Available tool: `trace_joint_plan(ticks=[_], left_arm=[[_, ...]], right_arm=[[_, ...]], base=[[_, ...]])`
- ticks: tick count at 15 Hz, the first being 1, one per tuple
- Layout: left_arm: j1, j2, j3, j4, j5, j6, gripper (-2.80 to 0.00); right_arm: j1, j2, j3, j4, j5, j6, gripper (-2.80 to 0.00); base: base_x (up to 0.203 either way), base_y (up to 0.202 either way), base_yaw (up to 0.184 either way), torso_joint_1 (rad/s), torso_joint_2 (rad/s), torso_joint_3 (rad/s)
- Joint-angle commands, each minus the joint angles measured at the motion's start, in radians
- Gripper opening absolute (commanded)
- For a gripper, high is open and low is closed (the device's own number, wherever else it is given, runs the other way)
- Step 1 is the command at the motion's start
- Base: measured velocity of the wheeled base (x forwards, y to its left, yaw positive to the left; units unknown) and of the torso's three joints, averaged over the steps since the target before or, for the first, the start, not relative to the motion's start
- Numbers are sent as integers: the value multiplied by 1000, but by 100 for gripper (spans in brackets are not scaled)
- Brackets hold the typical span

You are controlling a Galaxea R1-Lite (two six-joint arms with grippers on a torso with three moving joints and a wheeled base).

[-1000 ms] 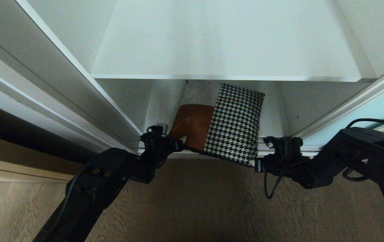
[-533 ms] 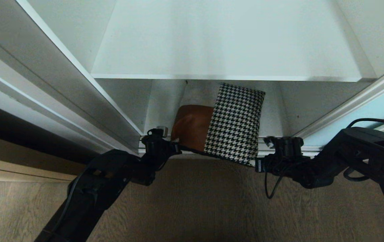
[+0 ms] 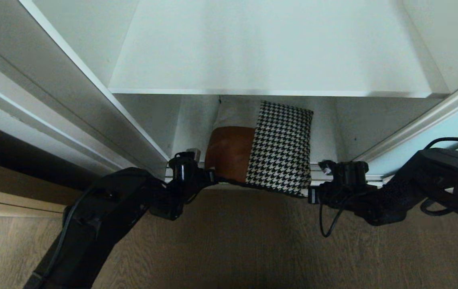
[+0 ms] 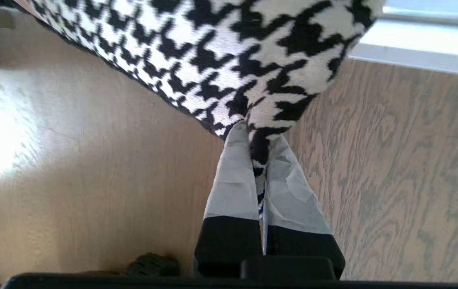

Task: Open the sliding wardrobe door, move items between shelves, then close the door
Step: Place the pillow on the higher shelf

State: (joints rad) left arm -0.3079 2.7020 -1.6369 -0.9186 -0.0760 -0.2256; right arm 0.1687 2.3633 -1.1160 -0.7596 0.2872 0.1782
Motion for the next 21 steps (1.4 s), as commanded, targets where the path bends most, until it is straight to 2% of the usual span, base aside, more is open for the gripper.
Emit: trace_joint_plan(ticks=[1,4,5,7,12,14,17,21], left_arm=[[-12,-99,52,7,1,-29,-280],[-53,-259,175,33,27,-69,-280],[-80,-310,209,36,59,-75,-280],[-132,-385,243,54,168,-81,-280],[-181,-573,349,147,224,-112,-280],[-183,-606,365,149,277,-113,-280],[-188,-688,377,173,299,-115,-280],[-256,-882,419,381,307,-130,-280]], right_arm=[[1,-73,71,-47,4,1,-280],[11,-179,189,-121,4,2,-280],[13,-222,222,-128,6,4,-280],[13,-311,274,-132,17,26,-280],[20,-529,371,-123,26,77,-280],[20,-602,385,-91,27,90,-280],[20,-722,387,-5,28,94,-280],[20,-898,406,119,32,129,-280]], base=[[0,0,0,0,0,0],[0,0,0,0,0,0],[0,0,0,0,0,0],[0,0,0,0,0,0],[0,0,0,0,0,0],[0,0,0,0,0,0],[0,0,0,0,0,0],[0,0,0,0,0,0]])
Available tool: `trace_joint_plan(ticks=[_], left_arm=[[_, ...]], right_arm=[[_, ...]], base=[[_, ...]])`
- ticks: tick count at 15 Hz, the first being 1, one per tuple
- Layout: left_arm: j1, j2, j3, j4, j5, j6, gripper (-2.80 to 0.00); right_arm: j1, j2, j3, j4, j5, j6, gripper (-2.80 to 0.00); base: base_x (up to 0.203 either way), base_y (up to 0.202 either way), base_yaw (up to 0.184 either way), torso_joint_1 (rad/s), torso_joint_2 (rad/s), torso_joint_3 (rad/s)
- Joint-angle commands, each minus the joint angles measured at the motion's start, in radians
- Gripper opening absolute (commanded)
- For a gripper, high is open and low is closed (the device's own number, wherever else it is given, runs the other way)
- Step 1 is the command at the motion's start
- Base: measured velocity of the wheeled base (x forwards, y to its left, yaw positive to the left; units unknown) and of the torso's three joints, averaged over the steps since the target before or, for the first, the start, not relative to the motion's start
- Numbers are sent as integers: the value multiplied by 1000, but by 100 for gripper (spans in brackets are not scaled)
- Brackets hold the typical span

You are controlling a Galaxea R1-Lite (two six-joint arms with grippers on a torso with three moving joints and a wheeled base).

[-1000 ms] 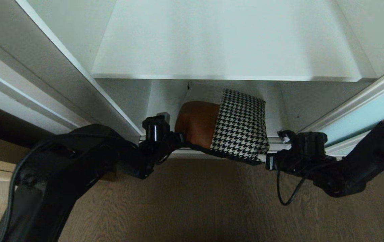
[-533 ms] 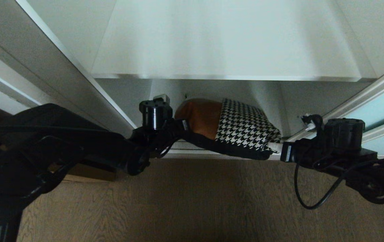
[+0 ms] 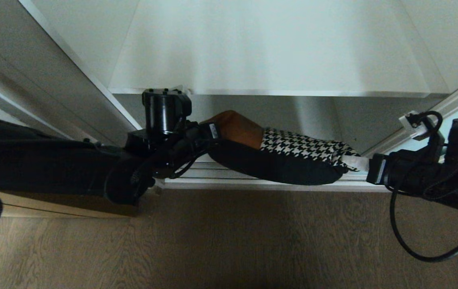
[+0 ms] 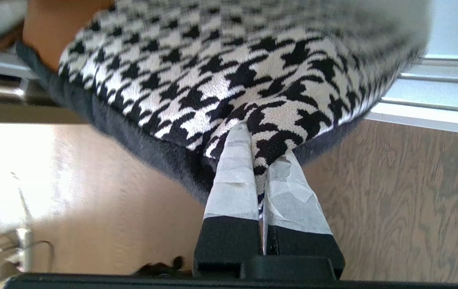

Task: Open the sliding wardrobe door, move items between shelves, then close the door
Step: Place the pillow on the higher shelf

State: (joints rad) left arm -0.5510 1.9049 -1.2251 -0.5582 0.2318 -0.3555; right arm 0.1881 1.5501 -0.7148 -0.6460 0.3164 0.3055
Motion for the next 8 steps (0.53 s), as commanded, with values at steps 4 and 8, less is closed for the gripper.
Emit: trace_joint_plan(ticks=[4,8], left_arm=[[-95,-200,109,70,42,-10,-280],[-129,-321,199,95,56,-11,-280]], right_arm=[[1,-227,40,107,15,18,-280],[3,-365,43,245,30,31,-280]], base=[[0,0,0,0,0,0],[0,0,0,0,0,0]])
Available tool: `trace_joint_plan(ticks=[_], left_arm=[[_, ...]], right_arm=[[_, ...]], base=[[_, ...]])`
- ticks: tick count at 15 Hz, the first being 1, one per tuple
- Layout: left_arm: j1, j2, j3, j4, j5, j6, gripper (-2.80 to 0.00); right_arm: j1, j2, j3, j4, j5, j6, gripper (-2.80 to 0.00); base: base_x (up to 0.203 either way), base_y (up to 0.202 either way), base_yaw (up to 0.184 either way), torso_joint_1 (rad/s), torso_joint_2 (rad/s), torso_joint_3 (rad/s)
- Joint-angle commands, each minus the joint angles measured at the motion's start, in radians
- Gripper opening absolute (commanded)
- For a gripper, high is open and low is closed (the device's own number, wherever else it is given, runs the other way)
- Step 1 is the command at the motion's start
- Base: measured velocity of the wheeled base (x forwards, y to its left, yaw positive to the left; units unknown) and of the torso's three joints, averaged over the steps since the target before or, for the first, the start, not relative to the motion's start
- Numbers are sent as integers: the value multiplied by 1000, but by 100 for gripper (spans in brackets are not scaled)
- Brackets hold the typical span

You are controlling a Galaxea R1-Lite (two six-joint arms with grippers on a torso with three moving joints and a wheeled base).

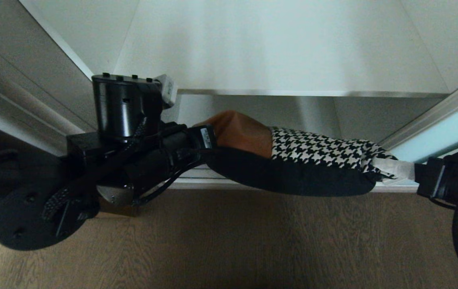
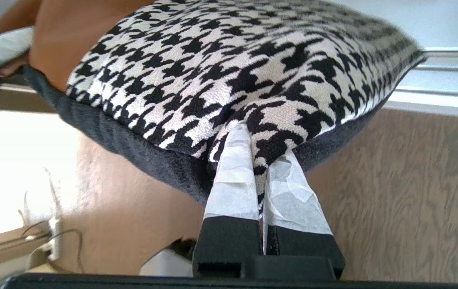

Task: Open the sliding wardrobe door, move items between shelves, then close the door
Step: Place the pillow on the higher shelf

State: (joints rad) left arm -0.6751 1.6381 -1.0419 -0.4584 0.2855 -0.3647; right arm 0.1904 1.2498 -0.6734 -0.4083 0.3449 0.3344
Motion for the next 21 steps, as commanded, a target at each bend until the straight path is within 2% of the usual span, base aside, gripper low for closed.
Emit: trace_joint_plan(ticks=[1,5,8,10,13,15,19,21], left_arm=[[-7,-81,38,4,4,-4,-280],[-16,-197,104,23,6,7,-280],[-44,-259,135,131,29,93,-280],[-44,-263,150,134,58,99,-280],[-55,-252,210,125,47,153,-280],[-81,-227,193,112,46,149,-280],[-107,-190,185,-27,44,141,-280],[-107,-198,176,-27,42,109,-280]], right_arm=[[3,-97,0,45,5,3,-280],[4,-216,-12,178,2,45,-280],[5,-290,-9,258,2,63,-280],[7,-293,-8,278,0,63,-280],[22,-292,7,297,-1,56,-280],[47,-275,12,307,-2,51,-280],[104,-245,4,297,-4,52,-280],[126,-224,2,297,-2,56,-280]], base=[[0,0,0,0,0,0],[0,0,0,0,0,0],[0,0,0,0,0,0],[0,0,0,0,0,0],[0,0,0,0,0,0],[0,0,0,0,0,0],[0,0,0,0,0,0],[0,0,0,0,0,0]])
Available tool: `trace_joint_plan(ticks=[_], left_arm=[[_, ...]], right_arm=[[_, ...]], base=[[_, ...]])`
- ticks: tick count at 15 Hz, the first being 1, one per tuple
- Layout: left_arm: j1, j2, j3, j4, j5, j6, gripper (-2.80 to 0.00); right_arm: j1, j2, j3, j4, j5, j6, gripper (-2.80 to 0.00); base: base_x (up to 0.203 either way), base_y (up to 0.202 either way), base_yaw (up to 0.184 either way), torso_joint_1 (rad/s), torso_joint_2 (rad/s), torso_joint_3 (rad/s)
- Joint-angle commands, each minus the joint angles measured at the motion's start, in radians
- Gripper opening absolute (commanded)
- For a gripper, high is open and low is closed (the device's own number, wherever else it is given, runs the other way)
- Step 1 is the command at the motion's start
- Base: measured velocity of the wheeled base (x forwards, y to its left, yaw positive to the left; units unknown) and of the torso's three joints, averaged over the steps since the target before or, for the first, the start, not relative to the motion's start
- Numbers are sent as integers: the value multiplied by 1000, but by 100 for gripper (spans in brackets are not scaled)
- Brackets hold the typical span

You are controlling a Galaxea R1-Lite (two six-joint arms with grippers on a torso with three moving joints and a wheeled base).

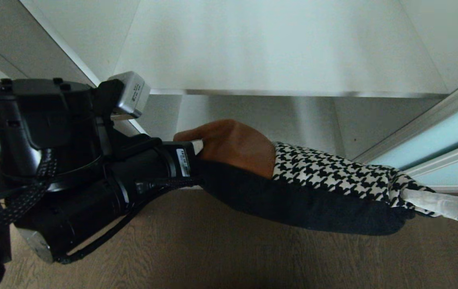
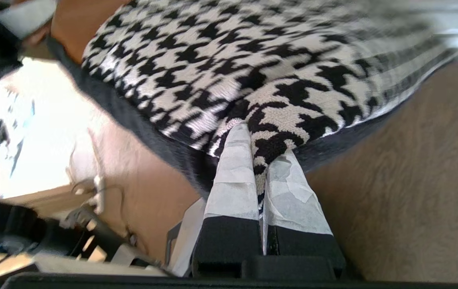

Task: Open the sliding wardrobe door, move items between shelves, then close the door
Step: Place the pillow on the higher shelf

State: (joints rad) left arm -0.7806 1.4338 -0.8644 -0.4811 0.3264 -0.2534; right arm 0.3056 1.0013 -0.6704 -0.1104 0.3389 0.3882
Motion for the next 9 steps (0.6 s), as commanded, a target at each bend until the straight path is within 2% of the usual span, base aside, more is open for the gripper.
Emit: trace_joint_plan(ticks=[1,3,6,9], left_arm=[[-4,15,-18,8,0,-17,-280],[-18,25,-28,48,5,-40,-280],[-33,-15,-32,93,-5,-67,-280],[-70,-40,26,163,-50,-72,-280]], right_arm=[[39,30,4,0,3,5,-280],[82,37,10,1,2,10,-280],[93,39,-9,2,2,11,-280],[95,37,-18,8,0,12,-280]], base=[[0,0,0,0,0,0],[0,0,0,0,0,0],[0,0,0,0,0,0],[0,0,0,0,0,0]])
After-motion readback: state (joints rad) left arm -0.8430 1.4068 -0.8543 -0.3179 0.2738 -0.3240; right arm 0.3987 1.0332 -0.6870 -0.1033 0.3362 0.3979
